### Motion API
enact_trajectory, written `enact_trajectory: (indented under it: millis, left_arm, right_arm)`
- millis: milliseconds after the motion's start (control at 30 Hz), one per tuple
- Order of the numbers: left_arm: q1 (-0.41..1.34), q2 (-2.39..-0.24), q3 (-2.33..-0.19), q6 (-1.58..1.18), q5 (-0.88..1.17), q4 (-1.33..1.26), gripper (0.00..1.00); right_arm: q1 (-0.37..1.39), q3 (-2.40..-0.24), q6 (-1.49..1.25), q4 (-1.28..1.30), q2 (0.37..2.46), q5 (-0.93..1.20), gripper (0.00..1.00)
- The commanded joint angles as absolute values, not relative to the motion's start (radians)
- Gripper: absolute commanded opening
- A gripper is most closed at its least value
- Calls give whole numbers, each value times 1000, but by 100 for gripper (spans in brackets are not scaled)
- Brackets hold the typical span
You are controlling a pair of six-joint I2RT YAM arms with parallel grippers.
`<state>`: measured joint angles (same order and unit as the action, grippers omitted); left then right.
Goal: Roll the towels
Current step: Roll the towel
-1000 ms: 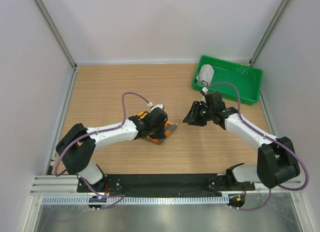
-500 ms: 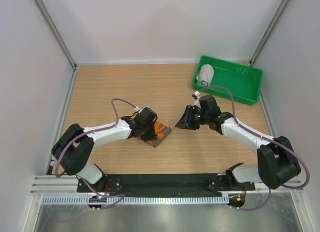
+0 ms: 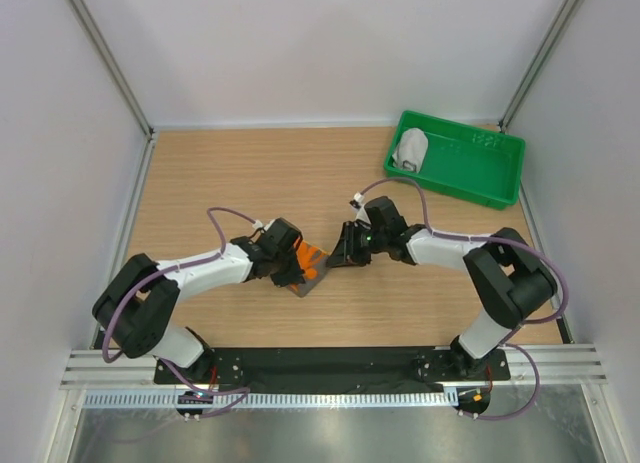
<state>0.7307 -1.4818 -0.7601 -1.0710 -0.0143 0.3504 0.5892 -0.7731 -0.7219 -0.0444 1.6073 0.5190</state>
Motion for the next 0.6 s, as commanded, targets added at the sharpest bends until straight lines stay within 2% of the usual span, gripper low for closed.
enact_trajectory:
  millis: [0, 233, 567]
  left_arm:
    - [724, -1457, -741, -1095, -26, 350, 0]
    - [721, -1448, -733, -1098, -26, 357, 0]
    - [715, -1388, -718, -1092, -25, 403, 0]
  right_arm:
    - [603, -822, -727, -175, 1654, 583, 26]
    - [601, -844, -742, -294, 1781, 620, 23]
    - [603, -867, -732, -298, 1910, 584, 19]
